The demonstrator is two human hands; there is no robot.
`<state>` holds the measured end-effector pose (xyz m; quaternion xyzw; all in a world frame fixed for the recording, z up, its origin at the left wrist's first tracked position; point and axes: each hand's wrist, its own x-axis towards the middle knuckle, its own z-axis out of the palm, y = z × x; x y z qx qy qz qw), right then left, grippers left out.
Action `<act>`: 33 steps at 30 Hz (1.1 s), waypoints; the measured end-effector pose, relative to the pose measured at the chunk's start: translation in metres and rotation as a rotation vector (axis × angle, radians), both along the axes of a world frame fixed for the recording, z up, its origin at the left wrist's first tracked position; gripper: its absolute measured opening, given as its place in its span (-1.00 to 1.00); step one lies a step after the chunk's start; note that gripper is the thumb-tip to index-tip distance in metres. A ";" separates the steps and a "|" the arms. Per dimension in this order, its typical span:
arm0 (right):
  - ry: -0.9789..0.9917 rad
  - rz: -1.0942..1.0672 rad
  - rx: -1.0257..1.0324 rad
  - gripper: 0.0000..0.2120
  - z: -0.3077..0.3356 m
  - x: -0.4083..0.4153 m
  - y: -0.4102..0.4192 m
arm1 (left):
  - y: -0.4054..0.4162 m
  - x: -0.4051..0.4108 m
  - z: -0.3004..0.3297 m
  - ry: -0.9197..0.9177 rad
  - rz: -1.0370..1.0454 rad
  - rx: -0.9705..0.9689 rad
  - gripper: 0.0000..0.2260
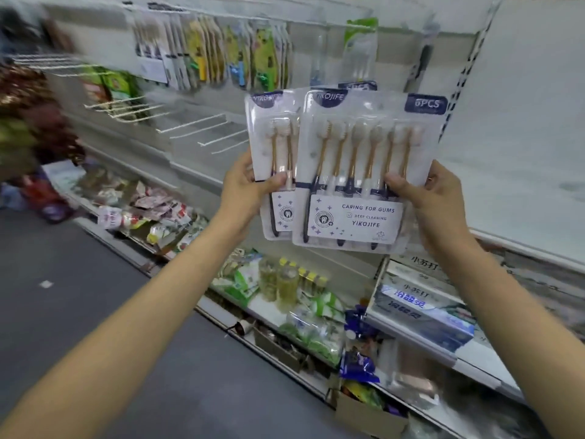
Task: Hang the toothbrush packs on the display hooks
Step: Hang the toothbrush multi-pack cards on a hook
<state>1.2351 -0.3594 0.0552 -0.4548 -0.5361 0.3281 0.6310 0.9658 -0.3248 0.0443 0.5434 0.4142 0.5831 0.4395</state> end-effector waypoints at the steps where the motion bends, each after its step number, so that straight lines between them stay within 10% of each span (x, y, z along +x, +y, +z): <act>1: -0.015 0.023 -0.004 -0.72 -0.002 -0.020 0.004 | 0.001 -0.022 -0.001 0.000 0.026 0.005 -0.67; 33: 0.080 0.555 -0.010 -0.77 -0.038 -0.477 0.301 | 0.122 -0.493 -0.057 0.057 0.676 -0.035 -0.66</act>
